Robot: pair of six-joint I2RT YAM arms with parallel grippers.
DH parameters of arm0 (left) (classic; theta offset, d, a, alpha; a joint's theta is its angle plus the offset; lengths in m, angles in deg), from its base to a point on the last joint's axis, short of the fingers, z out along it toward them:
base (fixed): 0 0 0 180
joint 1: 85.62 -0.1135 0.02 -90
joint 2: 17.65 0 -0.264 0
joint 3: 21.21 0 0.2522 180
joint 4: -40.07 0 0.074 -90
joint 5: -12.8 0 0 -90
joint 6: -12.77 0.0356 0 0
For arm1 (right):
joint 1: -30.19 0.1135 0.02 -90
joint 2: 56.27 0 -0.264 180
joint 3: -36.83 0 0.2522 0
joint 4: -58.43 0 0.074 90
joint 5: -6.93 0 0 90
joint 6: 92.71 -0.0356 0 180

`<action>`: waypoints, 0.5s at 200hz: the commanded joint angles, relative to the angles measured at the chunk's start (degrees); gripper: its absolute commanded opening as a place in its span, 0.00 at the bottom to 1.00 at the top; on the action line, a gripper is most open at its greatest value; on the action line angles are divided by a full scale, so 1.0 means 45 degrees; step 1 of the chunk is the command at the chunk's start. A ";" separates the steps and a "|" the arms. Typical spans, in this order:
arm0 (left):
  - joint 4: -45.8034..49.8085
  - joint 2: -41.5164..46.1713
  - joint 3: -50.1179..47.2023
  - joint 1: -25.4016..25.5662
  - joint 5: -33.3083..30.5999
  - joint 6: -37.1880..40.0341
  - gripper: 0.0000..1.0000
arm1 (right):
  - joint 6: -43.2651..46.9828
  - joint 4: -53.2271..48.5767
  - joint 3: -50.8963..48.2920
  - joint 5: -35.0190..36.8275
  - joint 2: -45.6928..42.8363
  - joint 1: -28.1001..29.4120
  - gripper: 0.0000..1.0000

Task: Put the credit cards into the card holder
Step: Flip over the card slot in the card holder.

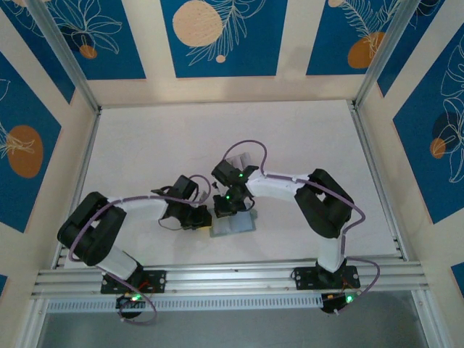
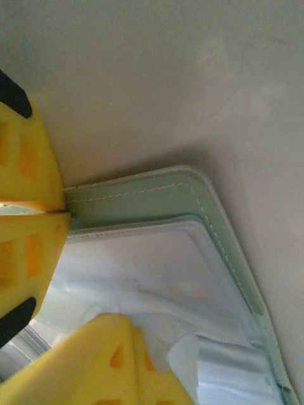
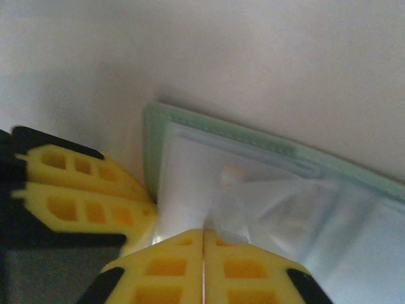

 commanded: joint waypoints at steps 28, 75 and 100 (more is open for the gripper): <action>-0.0594 -0.0891 -0.0874 0.0442 -0.0638 -0.0246 0.12 | -0.0902 -0.0078 -0.0081 0.0355 -0.0298 0.0231 0.42; -0.1213 -0.1132 -0.1059 0.0446 -0.0355 -0.0512 0.12 | -0.1391 -0.0628 -0.0822 0.1101 -0.1691 0.0508 0.55; -0.1362 -0.1163 -0.1140 0.0436 -0.0306 -0.0558 0.12 | -0.1770 -0.1649 -0.1085 0.2068 -0.2157 0.0549 0.59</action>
